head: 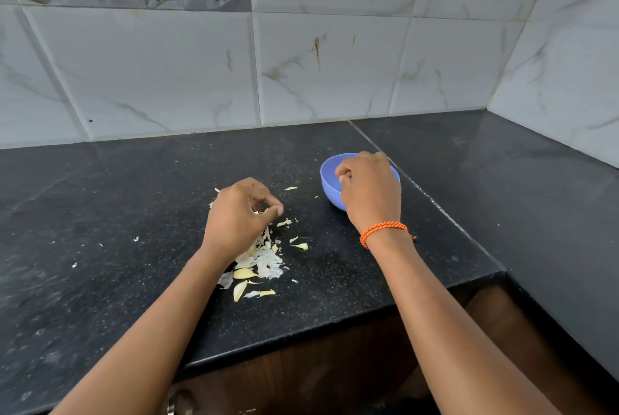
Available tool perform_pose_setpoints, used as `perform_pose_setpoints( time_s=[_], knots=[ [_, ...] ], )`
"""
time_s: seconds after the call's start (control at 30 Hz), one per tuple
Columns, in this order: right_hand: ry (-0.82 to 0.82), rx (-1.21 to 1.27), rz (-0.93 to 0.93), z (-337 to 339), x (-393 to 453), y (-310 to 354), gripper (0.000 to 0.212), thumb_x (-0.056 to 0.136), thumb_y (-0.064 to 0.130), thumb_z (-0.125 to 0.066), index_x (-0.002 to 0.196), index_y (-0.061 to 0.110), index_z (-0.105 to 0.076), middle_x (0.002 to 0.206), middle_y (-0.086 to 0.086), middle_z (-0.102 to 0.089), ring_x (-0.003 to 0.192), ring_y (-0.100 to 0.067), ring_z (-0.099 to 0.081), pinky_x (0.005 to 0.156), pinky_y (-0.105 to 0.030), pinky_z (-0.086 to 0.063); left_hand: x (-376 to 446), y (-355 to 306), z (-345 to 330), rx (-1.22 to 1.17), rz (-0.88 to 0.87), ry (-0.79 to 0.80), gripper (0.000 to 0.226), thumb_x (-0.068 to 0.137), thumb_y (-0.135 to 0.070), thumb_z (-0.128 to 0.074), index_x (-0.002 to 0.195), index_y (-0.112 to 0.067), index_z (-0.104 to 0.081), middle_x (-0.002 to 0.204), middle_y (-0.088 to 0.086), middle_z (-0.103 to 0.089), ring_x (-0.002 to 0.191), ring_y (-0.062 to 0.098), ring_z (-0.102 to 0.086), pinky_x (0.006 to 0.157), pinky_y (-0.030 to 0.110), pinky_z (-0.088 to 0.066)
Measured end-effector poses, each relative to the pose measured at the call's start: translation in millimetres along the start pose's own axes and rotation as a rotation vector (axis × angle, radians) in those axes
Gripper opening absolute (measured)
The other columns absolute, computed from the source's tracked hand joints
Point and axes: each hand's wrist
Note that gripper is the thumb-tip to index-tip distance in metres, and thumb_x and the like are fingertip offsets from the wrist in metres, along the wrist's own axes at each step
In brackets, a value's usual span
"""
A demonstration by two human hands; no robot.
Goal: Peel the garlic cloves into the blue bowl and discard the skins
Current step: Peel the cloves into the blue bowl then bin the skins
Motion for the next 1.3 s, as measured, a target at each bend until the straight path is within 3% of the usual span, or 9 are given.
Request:
perform_pose_setpoints(
  time_s=[0.07,0.17,0.23,0.37,0.57,0.7,0.8,1.0,1.3],
  knots=[
    [-0.009,0.211,0.049,6,-6,8,0.023,0.094,0.001,-0.065,0.090,0.021,-0.075,0.094,0.003,-0.066,0.091,-0.017,-0.060,0.067,-0.036,-0.052,0,-1,0,0.032,0.014,0.007,0.022,0.080,-0.026,-0.095,0.073,-0.036,-0.076,0.090,-0.017,-0.069,0.074,0.009,-0.060,0.070,0.038,-0.054],
    [0.346,0.392,0.171,17,-27,28,0.013,0.095,0.018,-0.071,0.093,0.028,-0.080,0.088,0.009,-0.073,0.081,-0.007,-0.064,0.076,-0.034,-0.058,1,-2,1,0.053,0.008,0.013,0.029,0.077,-0.025,-0.096,0.073,-0.035,-0.070,0.090,-0.015,-0.066,0.078,0.010,-0.058,0.070,0.037,-0.050],
    [0.529,0.286,0.200,14,-42,33,0.011,0.095,0.024,-0.072,0.088,0.027,-0.079,0.085,0.007,-0.074,0.084,-0.011,-0.064,0.079,-0.039,-0.059,0,-1,0,0.062,-0.027,0.043,0.029,0.082,-0.019,-0.093,0.082,-0.035,-0.068,0.093,-0.015,-0.066,0.085,0.010,-0.057,0.074,0.034,-0.049],
    [0.563,0.070,0.197,4,-61,32,0.003,0.097,0.026,-0.075,0.094,0.026,-0.074,0.101,0.001,-0.066,0.092,-0.020,-0.063,0.081,-0.040,-0.056,-1,1,-1,0.081,-0.090,0.076,0.022,0.091,-0.017,-0.084,0.106,-0.031,-0.075,0.099,-0.018,-0.068,0.098,0.000,-0.054,0.080,0.012,-0.037],
    [0.503,0.097,0.243,-12,-58,36,0.011,0.104,0.015,-0.063,0.096,0.023,-0.062,0.102,0.001,-0.064,0.093,-0.020,-0.063,0.080,-0.041,-0.056,-3,-7,3,-0.101,-0.063,0.118,0.015,0.095,-0.012,-0.079,0.092,-0.026,-0.082,0.091,-0.015,-0.078,0.090,-0.001,-0.063,0.078,0.007,-0.041],
    [0.282,0.501,0.073,-22,-50,32,0.012,0.098,0.013,-0.074,0.091,0.020,-0.068,0.078,0.003,-0.072,0.072,-0.013,-0.071,0.072,-0.042,-0.063,-1,-4,6,-0.197,-0.057,0.216,0.011,0.098,-0.018,-0.079,0.099,-0.026,-0.085,0.095,-0.013,-0.082,0.093,0.013,-0.074,0.089,0.030,-0.055],
    [0.208,0.746,0.009,-24,-49,33,0.007,0.093,0.012,-0.081,0.092,0.010,-0.074,0.076,0.000,-0.075,0.068,-0.012,-0.075,0.068,-0.031,-0.065,-1,-4,7,-0.217,-0.050,0.158,0.007,0.095,-0.017,-0.082,0.097,-0.024,-0.085,0.091,-0.012,-0.081,0.086,0.012,-0.074,0.082,0.026,-0.055],
    [0.168,1.043,-0.089,-32,-54,27,0.011,0.097,0.008,-0.077,0.106,0.004,-0.078,0.088,-0.007,-0.081,0.079,-0.022,-0.080,0.076,-0.036,-0.067,-2,-6,2,-0.200,-0.075,0.109,0.007,0.097,-0.018,-0.080,0.098,-0.025,-0.082,0.092,-0.010,-0.079,0.088,0.017,-0.074,0.082,0.036,-0.060],
    [0.045,0.775,0.060,-38,-56,34,0.009,0.099,0.012,-0.075,0.107,0.009,-0.078,0.090,0.002,-0.078,0.077,-0.004,-0.076,0.072,-0.024,-0.064,-6,-11,-5,-0.098,-0.125,-0.015,0.007,0.096,-0.020,-0.079,0.093,-0.026,-0.076,0.084,-0.011,-0.075,0.073,0.015,-0.069,0.065,0.047,-0.058]
  ],
)
Point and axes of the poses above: each hand's wrist, its own x-axis towards the middle knuckle, its own z-axis out of the back of the hand, y = z × x
